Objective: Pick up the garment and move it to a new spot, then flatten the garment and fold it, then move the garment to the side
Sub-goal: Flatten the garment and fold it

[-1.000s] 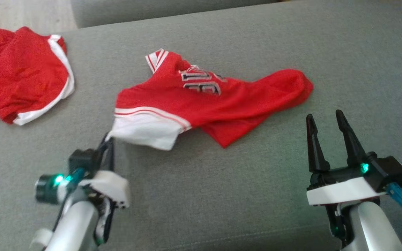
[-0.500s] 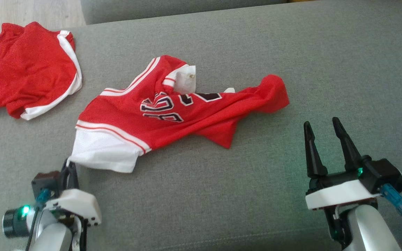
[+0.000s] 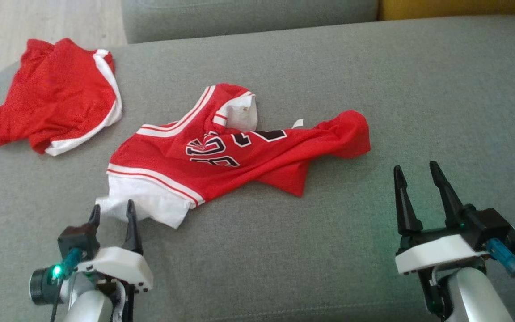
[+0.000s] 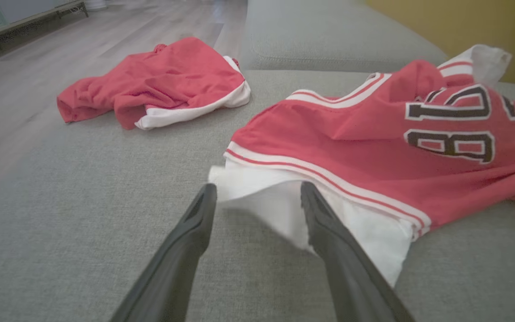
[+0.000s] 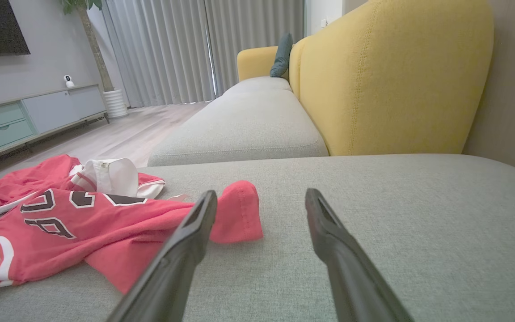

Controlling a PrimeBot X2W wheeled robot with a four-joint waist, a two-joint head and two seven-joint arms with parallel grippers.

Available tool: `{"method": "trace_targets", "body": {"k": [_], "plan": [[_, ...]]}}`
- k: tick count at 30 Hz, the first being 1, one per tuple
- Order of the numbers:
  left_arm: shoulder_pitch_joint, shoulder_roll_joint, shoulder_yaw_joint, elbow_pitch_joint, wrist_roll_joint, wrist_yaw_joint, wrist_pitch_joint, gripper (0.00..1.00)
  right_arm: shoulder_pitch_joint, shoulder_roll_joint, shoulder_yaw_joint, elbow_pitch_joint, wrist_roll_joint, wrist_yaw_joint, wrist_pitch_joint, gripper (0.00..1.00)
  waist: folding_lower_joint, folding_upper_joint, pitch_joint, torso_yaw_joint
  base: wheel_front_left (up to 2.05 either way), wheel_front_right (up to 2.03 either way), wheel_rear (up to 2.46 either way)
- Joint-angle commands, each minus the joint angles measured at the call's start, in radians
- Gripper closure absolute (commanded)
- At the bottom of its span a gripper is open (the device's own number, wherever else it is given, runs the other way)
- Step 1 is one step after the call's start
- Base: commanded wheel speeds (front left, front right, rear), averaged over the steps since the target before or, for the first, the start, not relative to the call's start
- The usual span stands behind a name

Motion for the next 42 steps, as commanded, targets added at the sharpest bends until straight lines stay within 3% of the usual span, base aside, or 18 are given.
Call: {"method": "trace_targets", "body": {"k": [1, 11, 25, 35, 36, 38, 39, 40, 41, 42], "plan": [[-0.017, 0.013, 0.048, -0.041, 0.010, -0.001, -0.012, 0.00, -0.027, -0.004, 0.020, -0.026, -0.013, 0.008, -0.006, 0.00, 0.0000, 0.0000, -0.010, 0.008, 0.00, 0.00, 0.00], [0.046, -0.022, 0.094, -0.204, 0.053, -0.018, -0.012, 0.00, -0.052, -0.004, -0.035, 0.059, -0.042, 0.008, -0.006, 0.00, 0.0000, 0.0000, -0.032, 0.053, 0.00, 0.00, 0.00], [0.011, -0.092, 0.017, -0.275, 0.099, -0.072, -0.012, 0.00, -0.374, -0.004, -0.153, 0.481, -0.099, 0.008, -0.006, 0.00, 0.0000, 0.0000, 0.095, 0.162, 0.00, 0.00, 0.00], [-0.011, -0.106, 0.019, -0.282, 0.111, -0.080, -0.012, 0.00, -0.490, -0.004, -0.162, 0.680, -0.115, 0.008, -0.006, 0.00, 0.0000, 0.0000, 0.148, 0.204, 0.00, 0.00, 0.00], [-0.012, -0.107, 0.020, -0.282, 0.111, -0.080, -0.012, 0.00, -0.498, -0.004, -0.157, 0.700, -0.113, 0.008, -0.006, 0.07, 0.0000, 0.0000, 0.150, 0.205, 0.00, 0.00, 0.00], [-0.013, -0.109, 0.021, -0.282, 0.113, -0.081, -0.012, 0.00, -0.513, -0.004, -0.143, 0.739, -0.117, 0.008, -0.002, 0.51, 0.0000, 0.0000, 0.151, 0.206, 0.00, 0.00, 0.00], [-0.013, -0.110, 0.022, -0.282, 0.114, -0.082, -0.012, 0.00, -0.520, -0.004, -0.137, 0.756, -0.124, 0.008, 0.002, 0.58, 0.0000, 0.0000, 0.151, 0.205, 0.00, 0.00, 0.00], [-0.013, -0.111, 0.024, -0.282, 0.115, -0.082, -0.012, 0.00, -0.526, -0.004, -0.132, 0.770, -0.129, 0.008, 0.006, 0.71, 0.0000, 0.0000, 0.151, 0.203, 0.00, 0.00, 0.00], [-0.013, -0.111, 0.025, -0.282, 0.115, -0.082, -0.012, 0.00, -0.531, -0.004, -0.130, 0.782, -0.135, 0.008, 0.010, 0.99, 0.0000, 0.0000, 0.150, 0.201, 0.00, 0.00, 0.00], [-0.013, -0.112, 0.026, -0.282, 0.116, -0.083, -0.012, 0.00, -0.536, -0.004, -0.129, 0.793, -0.142, 0.008, 0.015, 1.00, 0.0000, 0.0000, 0.149, 0.197, 0.00, 0.00, 0.00]]}}
